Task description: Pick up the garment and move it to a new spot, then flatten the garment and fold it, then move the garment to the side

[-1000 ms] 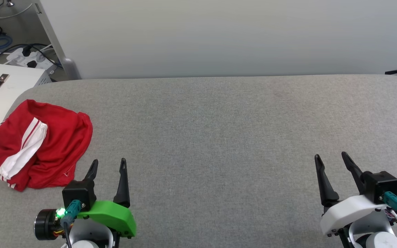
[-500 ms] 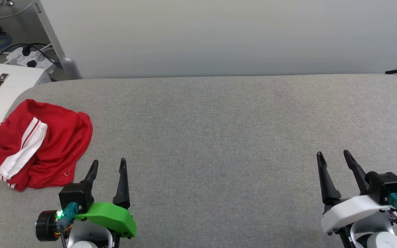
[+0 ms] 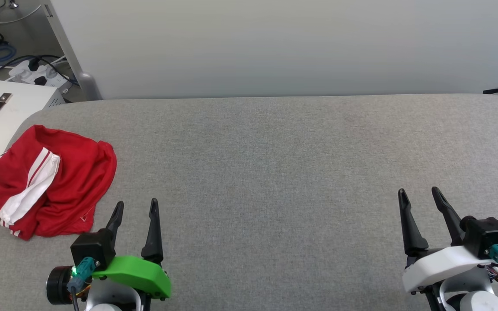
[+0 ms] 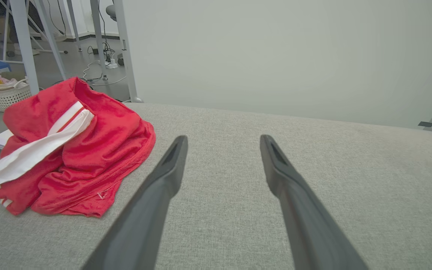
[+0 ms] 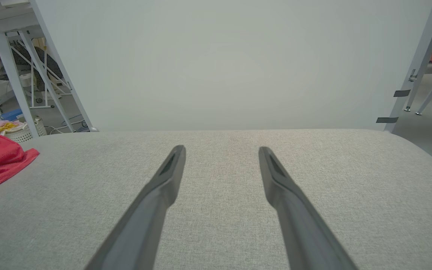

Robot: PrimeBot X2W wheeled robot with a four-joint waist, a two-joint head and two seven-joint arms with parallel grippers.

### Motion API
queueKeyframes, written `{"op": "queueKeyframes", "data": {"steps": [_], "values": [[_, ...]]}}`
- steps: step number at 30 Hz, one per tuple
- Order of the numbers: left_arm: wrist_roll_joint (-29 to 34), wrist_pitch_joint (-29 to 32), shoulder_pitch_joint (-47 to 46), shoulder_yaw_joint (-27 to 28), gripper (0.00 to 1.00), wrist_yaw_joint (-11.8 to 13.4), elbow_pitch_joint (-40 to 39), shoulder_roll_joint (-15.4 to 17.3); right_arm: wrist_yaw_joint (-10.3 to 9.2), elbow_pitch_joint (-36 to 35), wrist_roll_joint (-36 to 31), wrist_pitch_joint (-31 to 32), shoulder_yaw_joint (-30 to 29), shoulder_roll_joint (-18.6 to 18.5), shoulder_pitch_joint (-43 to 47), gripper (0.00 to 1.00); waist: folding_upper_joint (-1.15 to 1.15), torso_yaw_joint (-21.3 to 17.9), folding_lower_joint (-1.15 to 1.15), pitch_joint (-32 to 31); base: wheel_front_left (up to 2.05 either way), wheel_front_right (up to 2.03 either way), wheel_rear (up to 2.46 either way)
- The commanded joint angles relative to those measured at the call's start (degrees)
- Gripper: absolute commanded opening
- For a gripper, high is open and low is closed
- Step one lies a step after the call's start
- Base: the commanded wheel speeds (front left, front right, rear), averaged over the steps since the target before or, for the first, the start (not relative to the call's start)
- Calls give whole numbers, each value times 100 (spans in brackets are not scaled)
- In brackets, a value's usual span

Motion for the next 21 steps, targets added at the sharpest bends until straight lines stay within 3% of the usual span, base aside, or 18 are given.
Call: {"op": "queueKeyframes", "data": {"steps": [1,21], "values": [[-75,-75,91,-21,100,-44,63,-13,-2,44,31,-66,18,-1,71,100,0,1,0,-3,0,0,0],[-243,-336,38,-163,100,-116,561,-17,-3,434,118,-324,31,-1,2,100,0,5,0,51,0,0,0]]}}
